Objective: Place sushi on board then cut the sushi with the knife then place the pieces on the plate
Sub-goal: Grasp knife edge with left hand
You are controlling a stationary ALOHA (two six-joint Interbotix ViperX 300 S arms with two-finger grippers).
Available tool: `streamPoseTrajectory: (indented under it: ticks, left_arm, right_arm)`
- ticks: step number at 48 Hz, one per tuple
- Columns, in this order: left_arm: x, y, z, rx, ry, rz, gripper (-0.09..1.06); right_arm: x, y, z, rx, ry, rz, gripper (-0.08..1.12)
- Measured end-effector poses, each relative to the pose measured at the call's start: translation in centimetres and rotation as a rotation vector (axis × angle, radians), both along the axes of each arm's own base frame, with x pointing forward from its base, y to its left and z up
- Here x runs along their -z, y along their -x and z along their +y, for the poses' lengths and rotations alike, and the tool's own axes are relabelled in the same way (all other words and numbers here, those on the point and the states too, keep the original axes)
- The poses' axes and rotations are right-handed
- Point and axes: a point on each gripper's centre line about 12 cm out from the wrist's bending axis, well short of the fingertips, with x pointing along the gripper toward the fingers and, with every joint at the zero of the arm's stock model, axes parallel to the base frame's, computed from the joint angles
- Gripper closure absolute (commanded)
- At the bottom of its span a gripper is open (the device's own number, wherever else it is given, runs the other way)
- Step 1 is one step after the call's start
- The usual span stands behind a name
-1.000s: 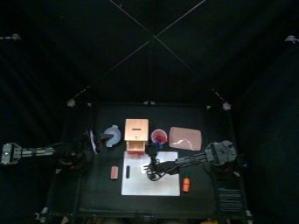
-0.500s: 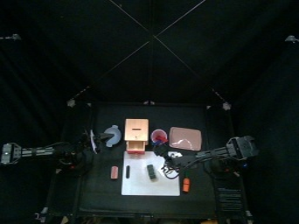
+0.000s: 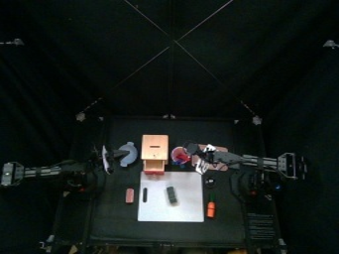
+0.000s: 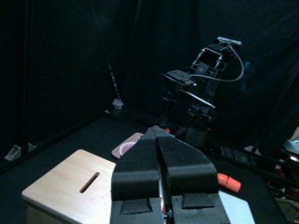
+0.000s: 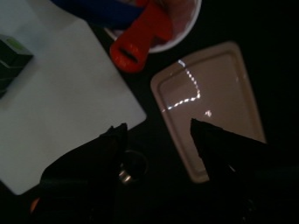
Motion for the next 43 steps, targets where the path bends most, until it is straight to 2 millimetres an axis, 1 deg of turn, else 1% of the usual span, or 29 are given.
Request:
streamPoseTrajectory:
  ticks: [5,8,12,19,26,34,39,43]
  left_arm:
    - [0.0,0.0,0.1,-0.005,0.014,-0.003,0.91]
    - [0.1,0.0,0.2,-0.009,0.024,-0.004,0.91]
    - [0.1,0.0,0.2,-0.013,0.037,-0.007,0.91]
    - [0.0,0.1,0.3,-0.019,0.053,-0.013,0.91]
    - [0.0,0.1,0.4,-0.025,0.067,-0.018,0.91]
    - [0.0,0.1,0.4,-0.025,0.070,-0.018,0.91]
    - [0.0,0.1,0.4,-0.026,0.070,-0.018,0.91]
    - [0.0,0.1,0.4,-0.024,0.071,-0.020,0.91]
  right_arm:
    - [0.7,-0.7,-0.1,-0.133,0.026,0.013,0.13]
    - [1.2,-1.1,0.1,-0.188,0.035,0.029,0.13]
    - [1.5,-1.5,0.3,-0.251,0.071,0.038,0.13]
    - [1.2,-2.2,0.1,-0.304,0.158,0.015,0.13]
    - [0.4,-3.7,-0.1,-0.359,0.245,0.004,0.14]
    - [1.3,-5.4,0.2,-0.417,0.295,0.048,0.14]
    - [1.8,-5.6,0.3,-0.431,0.306,0.082,0.17]
    - [2.0,-5.6,0.3,-0.431,0.307,0.093,0.23]
